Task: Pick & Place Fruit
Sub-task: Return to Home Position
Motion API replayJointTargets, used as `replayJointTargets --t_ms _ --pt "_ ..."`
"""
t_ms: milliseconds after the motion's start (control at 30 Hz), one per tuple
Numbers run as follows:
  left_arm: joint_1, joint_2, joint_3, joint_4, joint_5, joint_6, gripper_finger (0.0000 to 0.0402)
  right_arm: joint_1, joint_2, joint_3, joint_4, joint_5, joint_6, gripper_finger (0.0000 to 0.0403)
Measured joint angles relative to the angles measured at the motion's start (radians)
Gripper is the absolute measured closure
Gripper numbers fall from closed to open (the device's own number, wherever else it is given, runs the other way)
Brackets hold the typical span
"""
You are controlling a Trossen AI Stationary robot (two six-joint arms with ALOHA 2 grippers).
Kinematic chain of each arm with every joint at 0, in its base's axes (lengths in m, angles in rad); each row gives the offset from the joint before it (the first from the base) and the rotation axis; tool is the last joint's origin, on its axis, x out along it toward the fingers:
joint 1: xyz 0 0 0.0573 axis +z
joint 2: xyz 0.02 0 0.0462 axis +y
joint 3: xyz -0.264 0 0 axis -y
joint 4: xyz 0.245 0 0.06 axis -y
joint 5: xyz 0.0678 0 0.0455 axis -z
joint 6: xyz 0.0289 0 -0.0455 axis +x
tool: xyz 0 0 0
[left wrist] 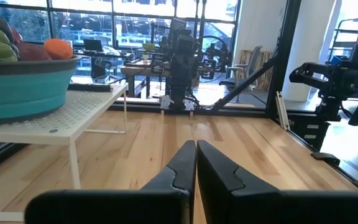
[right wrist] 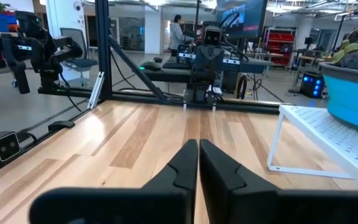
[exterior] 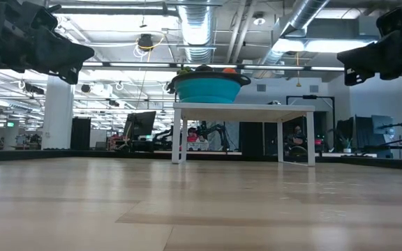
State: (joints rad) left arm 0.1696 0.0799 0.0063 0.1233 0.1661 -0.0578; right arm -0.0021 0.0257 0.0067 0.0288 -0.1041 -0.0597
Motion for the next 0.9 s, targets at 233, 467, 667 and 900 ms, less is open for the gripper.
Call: replayJointTargets --t_ms 233,467,667,900 --pt "0.0 0.0 0.0 0.006 0.0 0.0 0.0394 0.0 0.0 0.0 0.0 0.0 0.0 0.0386" --pt "0.0 0.0 0.0 0.009 0.0 0.0 0.0394 0.0 0.0 0.0 0.0 0.0 0.0 0.0389" --pt "0.0 0.0 0.0 0.014 0.0 0.0 0.0394 0.0 0.0 0.0 0.0 0.0 0.0 0.0388" --pt "0.0 0.0 0.0 0.015 0.0 0.0 0.0394 0.0 0.0 0.0 0.0 0.0 0.0 0.0385"
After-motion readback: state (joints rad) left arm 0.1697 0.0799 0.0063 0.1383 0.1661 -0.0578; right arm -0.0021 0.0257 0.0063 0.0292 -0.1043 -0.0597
